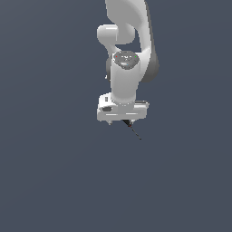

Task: Pick up the object and move it to a goal position.

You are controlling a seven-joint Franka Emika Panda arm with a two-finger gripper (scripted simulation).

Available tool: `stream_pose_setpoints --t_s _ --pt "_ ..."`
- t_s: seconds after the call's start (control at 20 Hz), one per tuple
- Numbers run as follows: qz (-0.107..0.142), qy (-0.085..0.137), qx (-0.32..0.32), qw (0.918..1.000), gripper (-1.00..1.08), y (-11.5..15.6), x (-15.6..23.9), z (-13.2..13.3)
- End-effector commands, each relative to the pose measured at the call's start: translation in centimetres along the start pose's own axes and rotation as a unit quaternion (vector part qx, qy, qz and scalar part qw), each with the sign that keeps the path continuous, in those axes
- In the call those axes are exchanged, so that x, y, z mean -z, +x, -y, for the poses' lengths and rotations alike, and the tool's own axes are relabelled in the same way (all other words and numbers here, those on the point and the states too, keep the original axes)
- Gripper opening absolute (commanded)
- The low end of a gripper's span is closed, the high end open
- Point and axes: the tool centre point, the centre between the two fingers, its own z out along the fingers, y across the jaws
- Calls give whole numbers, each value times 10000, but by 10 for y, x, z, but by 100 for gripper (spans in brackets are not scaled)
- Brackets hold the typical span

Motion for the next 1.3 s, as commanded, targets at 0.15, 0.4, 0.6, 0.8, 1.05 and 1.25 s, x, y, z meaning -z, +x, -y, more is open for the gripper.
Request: stream_pose_setpoints --t_s 0.15,0.4,0.6,0.8,1.05,1.25 --pt "26 6 -12 10000 100 -1 -2 -3" --pt "148 37 -79 9999 100 -6 -9 -16" --pt "170 44 -100 9998 100 -6 -10 -18" --pt "161 40 -22 9999 100 -8 -13 -15" --pt "148 34 268 9995 100 -15 -26 -4" --pt "130 31 658 9977 100 -26 -43 10"
